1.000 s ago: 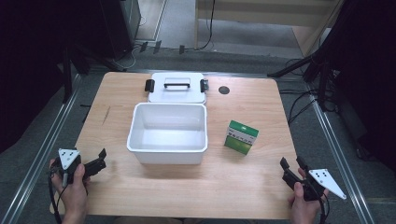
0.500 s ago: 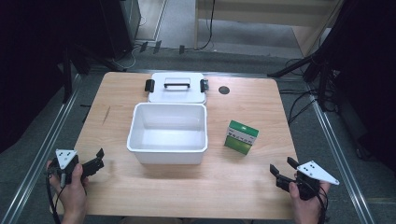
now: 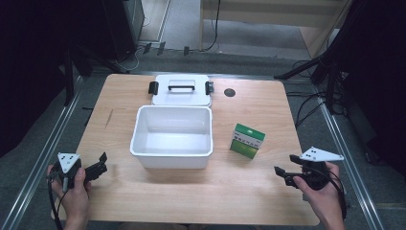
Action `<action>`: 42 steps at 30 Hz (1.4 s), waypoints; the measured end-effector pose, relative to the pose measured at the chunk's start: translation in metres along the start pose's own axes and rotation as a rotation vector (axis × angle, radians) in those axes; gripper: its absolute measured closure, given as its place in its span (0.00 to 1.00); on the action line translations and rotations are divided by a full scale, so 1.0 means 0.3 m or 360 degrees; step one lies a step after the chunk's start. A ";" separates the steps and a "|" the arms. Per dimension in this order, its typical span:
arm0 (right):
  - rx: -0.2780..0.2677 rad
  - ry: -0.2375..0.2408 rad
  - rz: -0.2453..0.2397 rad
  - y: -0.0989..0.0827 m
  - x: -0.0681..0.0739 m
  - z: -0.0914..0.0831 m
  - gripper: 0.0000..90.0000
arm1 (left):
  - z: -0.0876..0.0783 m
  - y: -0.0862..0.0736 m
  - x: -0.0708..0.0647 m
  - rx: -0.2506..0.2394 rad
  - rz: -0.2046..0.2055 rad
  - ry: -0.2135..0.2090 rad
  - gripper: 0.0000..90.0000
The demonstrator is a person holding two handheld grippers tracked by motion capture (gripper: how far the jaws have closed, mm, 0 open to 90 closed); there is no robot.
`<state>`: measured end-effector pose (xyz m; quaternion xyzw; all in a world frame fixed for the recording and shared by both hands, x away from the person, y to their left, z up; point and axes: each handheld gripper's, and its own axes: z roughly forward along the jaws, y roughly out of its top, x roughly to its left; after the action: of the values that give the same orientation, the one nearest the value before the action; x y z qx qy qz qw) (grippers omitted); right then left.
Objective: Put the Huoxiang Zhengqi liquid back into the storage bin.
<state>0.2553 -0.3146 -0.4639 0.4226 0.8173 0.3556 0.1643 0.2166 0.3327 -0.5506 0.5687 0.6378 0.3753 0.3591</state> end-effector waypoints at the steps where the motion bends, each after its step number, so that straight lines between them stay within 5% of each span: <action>1: 0.0057 0.0012 -0.0004 0.015 0.000 0.007 0.29 | 0.000 0.000 0.000 0.0000 0.0000 0.0000 0.02; 7: 0.0480 0.0033 -0.0133 0.107 0.003 0.025 0.30 | 0.005 0.002 0.001 0.0024 0.0007 -0.0016 0.02; 13: 0.0738 0.0064 -0.0243 0.198 0.001 0.035 0.31 | 0.004 0.002 -0.003 0.0019 0.0017 -0.0007 0.02; 18: 0.0849 0.0097 -0.0318 0.255 0.012 0.053 0.32 | 0.005 0.001 -0.007 0.0016 0.0032 0.0003 0.02; 20: 0.0936 0.0092 -0.0404 0.300 0.031 0.069 0.33 | 0.006 0.002 -0.008 0.0023 0.0035 -0.0001 0.02; 30: 0.1106 0.0144 -0.0597 0.447 0.054 0.110 0.38 | 0.010 0.004 -0.012 0.0049 0.0062 -0.0003 0.02; 42: 0.1139 0.0171 -0.0702 0.561 0.090 0.154 0.41 | 0.012 0.005 -0.016 0.0052 0.0074 -0.0006 0.02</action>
<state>0.3623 -0.2066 -0.3739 0.2488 0.9675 0.0274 0.0364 0.2211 0.3284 -0.5507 0.5898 0.6299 0.3720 0.3422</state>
